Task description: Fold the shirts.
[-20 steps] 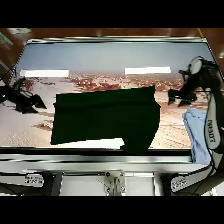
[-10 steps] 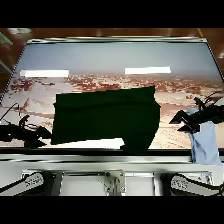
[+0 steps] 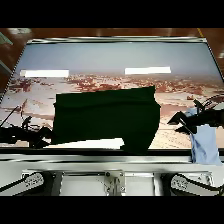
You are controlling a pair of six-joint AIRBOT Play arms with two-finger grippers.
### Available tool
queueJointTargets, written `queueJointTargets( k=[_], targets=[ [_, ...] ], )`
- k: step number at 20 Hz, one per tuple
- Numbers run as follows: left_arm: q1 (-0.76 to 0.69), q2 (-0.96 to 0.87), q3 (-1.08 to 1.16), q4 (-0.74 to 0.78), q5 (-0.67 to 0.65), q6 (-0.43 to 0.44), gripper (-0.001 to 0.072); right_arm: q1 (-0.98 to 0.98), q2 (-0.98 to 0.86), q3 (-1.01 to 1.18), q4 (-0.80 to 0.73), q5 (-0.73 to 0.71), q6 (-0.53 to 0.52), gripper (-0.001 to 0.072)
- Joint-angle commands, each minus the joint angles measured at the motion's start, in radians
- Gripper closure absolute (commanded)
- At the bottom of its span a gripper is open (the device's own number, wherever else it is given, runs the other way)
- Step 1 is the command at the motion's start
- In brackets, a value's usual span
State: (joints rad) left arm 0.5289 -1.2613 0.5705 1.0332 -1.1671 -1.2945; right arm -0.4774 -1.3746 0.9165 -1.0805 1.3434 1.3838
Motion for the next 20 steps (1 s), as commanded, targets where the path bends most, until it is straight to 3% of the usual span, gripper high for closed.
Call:
queueJointTargets(
  k=[1, 2, 4, 5, 6, 7, 10, 17, 18, 20],
  targets=[
    [-0.033, -0.037, -0.015, -0.023, 0.062, 0.003, 0.0082, 0.000, 0.001, -0.003, 0.018, 0.003, 0.003, 0.0041],
    [-0.042, -0.049, -0.015, -0.024, 0.059, 0.003, 0.0153, 0.000, 0.001, -0.003, 0.018, 0.006, 0.003, 0.0041],
    [-0.050, -0.056, -0.015, -0.025, 0.058, 0.003, 0.0444, 0.002, 0.001, -0.005, 0.016, 0.016, 0.003, 0.0042],
    [-0.049, -0.055, -0.015, -0.025, 0.057, 0.003, 0.0477, 0.007, 0.001, -0.011, 0.010, 0.024, 0.003, 0.0041],
    [-0.049, -0.055, -0.015, -0.025, 0.052, 0.004, 0.0603, 0.025, 0.001, -0.025, -0.009, 0.033, 0.002, 0.0041],
    [-0.049, -0.055, -0.014, -0.025, 0.045, 0.005, 0.0670, 0.050, 0.001, -0.043, -0.027, 0.037, -0.002, 0.0041],
    [-0.049, -0.050, -0.013, -0.024, 0.015, 0.030, 0.0672, 0.149, 0.001, -0.118, -0.008, 0.010, -0.050, 0.0041],
    [-0.049, -0.006, -0.013, -0.025, 0.014, 0.038, 0.0673, 0.279, 0.001, -0.227, 0.084, -0.136, -0.023, 0.0043],
    [-0.049, -0.005, -0.013, -0.025, 0.013, 0.039, 0.0673, 0.306, 0.001, -0.229, 0.084, -0.167, -0.009, 0.0059],
    [-0.049, -0.002, -0.012, -0.025, 0.013, 0.039, 0.0672, 0.349, 0.001, -0.229, 0.082, -0.221, 0.031, 0.0239]
  ],
)
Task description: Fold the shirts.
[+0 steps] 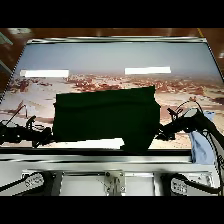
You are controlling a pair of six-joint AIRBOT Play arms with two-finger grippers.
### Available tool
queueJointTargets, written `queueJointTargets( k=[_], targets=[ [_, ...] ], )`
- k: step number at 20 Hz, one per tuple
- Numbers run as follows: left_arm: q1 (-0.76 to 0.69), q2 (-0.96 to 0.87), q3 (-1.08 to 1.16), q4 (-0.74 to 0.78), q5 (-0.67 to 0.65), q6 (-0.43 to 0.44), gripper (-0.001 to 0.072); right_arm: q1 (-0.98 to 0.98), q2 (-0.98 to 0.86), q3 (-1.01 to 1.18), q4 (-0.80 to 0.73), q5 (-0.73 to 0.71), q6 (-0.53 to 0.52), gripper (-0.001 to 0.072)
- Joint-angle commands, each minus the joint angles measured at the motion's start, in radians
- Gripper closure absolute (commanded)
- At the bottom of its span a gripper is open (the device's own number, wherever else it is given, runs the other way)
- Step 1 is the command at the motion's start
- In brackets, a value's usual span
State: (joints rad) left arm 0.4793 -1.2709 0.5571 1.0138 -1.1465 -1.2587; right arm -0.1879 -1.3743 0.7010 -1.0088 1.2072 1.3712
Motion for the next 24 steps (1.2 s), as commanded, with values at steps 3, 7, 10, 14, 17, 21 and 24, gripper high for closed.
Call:
queueJointTargets(
  k=[3, 7, 10, 14, 17, 21, 24],
  targets=[
    [0.000, 0.008, 0.002, -0.013, -0.005, 0.048, 0.0673, 0.079, 0.001, -0.013, 0.008, -0.075, 0.048, 0.0648],
    [0.000, 0.039, 0.064, -0.013, -0.006, 0.088, 0.0673, 0.063, 0.016, 0.057, 0.043, 0.028, -0.027, 0.0649],
    [0.000, 0.090, 0.176, -0.024, -0.007, 0.083, 0.0673, 0.064, 0.053, 0.187, 0.108, 0.023, 0.002, 0.0649],
    [-0.002, 0.084, 0.319, -0.117, -0.001, 0.076, 0.0673, 0.066, 0.053, 0.380, 0.140, -0.077, 0.058, 0.0651],
    [-0.034, 0.018, 0.402, -0.156, 0.037, 0.076, 0.0673, 0.071, -0.006, 0.507, 0.149, -0.180, 0.085, 0.0651],
    [-0.077, -0.139, 0.551, -0.163, 0.113, 0.003, 0.0673, 0.071, -0.175, 0.665, 0.151, -0.251, 0.111, 0.0651],
    [-0.106, -0.277, 0.685, -0.163, 0.117, -0.015, 0.0672, 0.071, -0.300, 0.752, 0.200, -0.308, 0.124, 0.0651]
  ],
)
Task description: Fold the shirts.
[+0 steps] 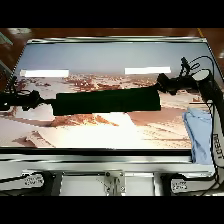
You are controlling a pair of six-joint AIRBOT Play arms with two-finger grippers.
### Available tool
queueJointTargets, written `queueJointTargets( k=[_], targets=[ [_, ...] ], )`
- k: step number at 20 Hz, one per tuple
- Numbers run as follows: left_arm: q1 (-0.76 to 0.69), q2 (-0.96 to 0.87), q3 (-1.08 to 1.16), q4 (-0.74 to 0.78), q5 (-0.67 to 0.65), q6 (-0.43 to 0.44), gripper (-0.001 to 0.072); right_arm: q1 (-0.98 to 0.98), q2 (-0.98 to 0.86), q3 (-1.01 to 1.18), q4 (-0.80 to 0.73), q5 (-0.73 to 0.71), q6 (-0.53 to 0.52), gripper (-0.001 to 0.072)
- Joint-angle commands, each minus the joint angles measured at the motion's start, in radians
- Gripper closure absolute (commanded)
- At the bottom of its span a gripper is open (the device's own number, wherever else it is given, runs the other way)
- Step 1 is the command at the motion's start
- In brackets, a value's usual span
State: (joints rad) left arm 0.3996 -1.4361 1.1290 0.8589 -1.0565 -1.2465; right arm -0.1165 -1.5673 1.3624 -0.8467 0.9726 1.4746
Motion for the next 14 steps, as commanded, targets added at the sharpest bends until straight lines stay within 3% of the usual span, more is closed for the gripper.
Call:
queueJointTargets(
  k=[1, 6, 7, 8, 9, 11, 13, 14],
  targets=[
    [-0.042, -0.153, 0.150, -0.008, 0.027, -0.032, 0.0672, 0.000, -0.150, 0.111, 0.060, -0.089, 0.020, 0.0650],
    [-0.100, -0.321, 0.244, -0.007, 0.032, -0.079, 0.0649, 0.002, -0.277, 0.122, 0.086, -0.163, 0.018, 0.0621],
    [-0.099, -0.333, 0.244, -0.007, 0.032, -0.100, 0.0535, 0.002, -0.284, 0.122, 0.085, -0.160, 0.010, 0.0516],
    [-0.093, -0.333, 0.245, -0.006, 0.032, -0.102, 0.0252, -0.002, -0.282, 0.122, 0.085, -0.156, -0.022, 0.0231],
    [-0.084, -0.330, 0.254, -0.002, 0.017, -0.102, 0.0075, -0.013, -0.274, 0.123, 0.083, -0.132, -0.077, 0.0119],
    [-0.049, -0.323, 0.304, 0.022, -0.060, -0.102, 0.0071, -0.052, -0.232, 0.126, -0.010, -0.083, -0.133, 0.0119],
    [-0.013, -0.307, 0.354, 0.027, -0.134, -0.102, 0.0075, -0.091, -0.187, 0.126, -0.201, -0.039, -0.042, 0.0114],
    [-0.002, -0.296, 0.371, 0.027, -0.161, -0.102, 0.0076, -0.106, -0.182, 0.126, -0.277, 0.003, 0.025, 0.0026]
  ],
)
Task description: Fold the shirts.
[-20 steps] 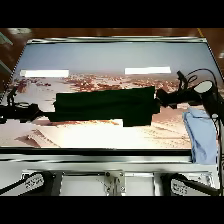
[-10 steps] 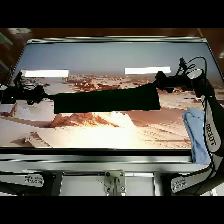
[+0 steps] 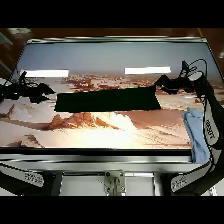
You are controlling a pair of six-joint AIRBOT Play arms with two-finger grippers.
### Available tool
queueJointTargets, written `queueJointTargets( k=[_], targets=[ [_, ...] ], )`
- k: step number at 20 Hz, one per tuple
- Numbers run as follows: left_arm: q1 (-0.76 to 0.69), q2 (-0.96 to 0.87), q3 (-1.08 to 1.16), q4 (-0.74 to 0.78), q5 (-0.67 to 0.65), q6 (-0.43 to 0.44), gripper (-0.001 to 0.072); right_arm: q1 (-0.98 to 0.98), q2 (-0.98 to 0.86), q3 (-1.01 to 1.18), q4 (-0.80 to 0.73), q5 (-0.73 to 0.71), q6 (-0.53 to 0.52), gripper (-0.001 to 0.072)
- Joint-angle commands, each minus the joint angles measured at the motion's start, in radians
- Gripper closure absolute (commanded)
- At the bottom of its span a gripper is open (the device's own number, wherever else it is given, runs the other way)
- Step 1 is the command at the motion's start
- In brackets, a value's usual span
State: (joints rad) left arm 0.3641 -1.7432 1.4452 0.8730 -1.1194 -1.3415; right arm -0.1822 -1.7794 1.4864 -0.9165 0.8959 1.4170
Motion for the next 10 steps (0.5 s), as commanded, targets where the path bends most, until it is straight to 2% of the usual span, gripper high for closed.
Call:
queueJointTargets(
  k=[1, 2, 4, 8, 10],
  targets=[
    [0.039, 0.023, 0.066, 0.012, -0.119, -0.007, 0.0082, -0.053, 0.025, 0.002, -0.247, 0.134, 0.123, 0.0025],
    [0.039, 0.040, 0.068, 0.012, -0.132, -0.007, 0.0124, -0.062, 0.011, 0.001, -0.245, 0.183, 0.124, 0.0024],
    [0.026, 0.070, 0.068, 0.012, -0.153, -0.006, 0.0124, -0.063, -0.027, 0.001, -0.191, 0.233, 0.100, 0.0023],
    [-0.009, 0.106, 0.068, 0.012, -0.202, -0.006, 0.0124, -0.037, -0.108, 0.001, -0.005, 0.222, 0.062, 0.0023],
    [-0.034, 0.113, 0.068, 0.011, -0.216, -0.006, 0.0125, -0.015, -0.140, 0.001, 0.018, 0.217, 0.059, 0.0023]
  ],
)
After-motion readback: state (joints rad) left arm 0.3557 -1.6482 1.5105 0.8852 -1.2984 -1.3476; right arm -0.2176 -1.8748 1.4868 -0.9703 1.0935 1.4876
